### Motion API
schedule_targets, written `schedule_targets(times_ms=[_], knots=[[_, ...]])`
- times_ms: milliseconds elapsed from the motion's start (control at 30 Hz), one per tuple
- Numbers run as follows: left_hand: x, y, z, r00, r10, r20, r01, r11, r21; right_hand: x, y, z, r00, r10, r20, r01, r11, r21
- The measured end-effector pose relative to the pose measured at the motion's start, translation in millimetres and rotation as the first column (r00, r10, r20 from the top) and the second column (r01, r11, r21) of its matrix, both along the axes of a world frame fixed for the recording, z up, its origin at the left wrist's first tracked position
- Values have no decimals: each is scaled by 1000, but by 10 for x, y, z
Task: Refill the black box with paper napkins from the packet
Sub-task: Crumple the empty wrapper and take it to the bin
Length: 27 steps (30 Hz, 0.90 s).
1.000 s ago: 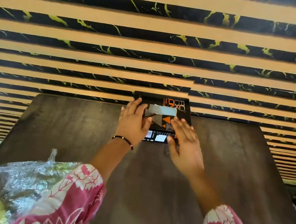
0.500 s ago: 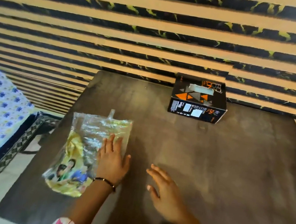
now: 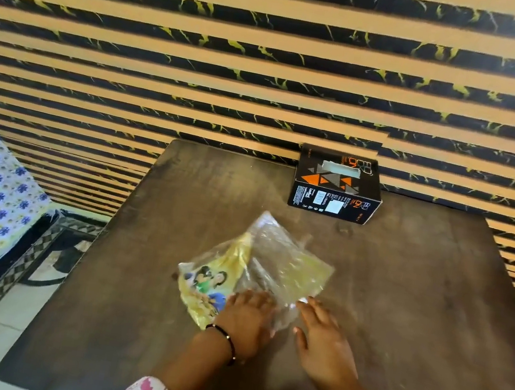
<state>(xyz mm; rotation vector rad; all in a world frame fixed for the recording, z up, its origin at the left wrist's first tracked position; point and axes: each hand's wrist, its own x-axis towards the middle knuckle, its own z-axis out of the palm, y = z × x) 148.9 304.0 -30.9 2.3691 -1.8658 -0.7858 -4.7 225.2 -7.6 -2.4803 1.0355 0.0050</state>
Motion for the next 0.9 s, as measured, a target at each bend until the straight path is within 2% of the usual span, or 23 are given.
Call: schedule_targets(times_ms=[67, 133, 200, 267, 367, 500, 600, 667, 767, 833, 900], knots=[[-20, -12, 32, 997, -72, -32, 71, 996, -54, -84, -29, 4, 997, -82, 1, 82, 997, -2], [66, 38, 70, 1000, -27, 1, 27, 990, -136, -126, -69, -8, 991, -136, 1, 136, 991, -7], [227, 108, 106, 991, 119, 64, -103, 973, -208, -129, -125, -25, 985, -170, 4, 170, 985, -8], [415, 182, 139, 947, 303, 106, -278, 939, -203, -100, -186, -32, 982, -188, -15, 188, 981, 40], [646, 301, 122, 898, 431, 90, -428, 902, -59, -28, -244, -92, 985, -150, -84, 161, 977, 141], [655, 436, 51, 951, 297, 89, -308, 937, 162, 45, -228, -193, 980, -52, -192, 85, 982, 169], [441, 439, 50, 969, 213, 128, -243, 923, 300, 74, -173, -229, 981, -34, -192, 63, 988, 142], [293, 389, 49, 963, 216, 161, -252, 935, 249, 110, -129, -216, 991, -53, -124, 80, 971, 226], [176, 301, 61, 948, 289, 131, -298, 953, 55, 216, -13, -176, 996, -87, 16, 71, 889, 453], [128, 263, 78, 957, 270, 108, -268, 963, -38, 276, 86, -168, 994, -95, 62, 45, 832, 553], [94, 240, 109, 973, 213, 94, -204, 974, -98, 308, 153, -173, 991, -88, 102, 11, 811, 586]])
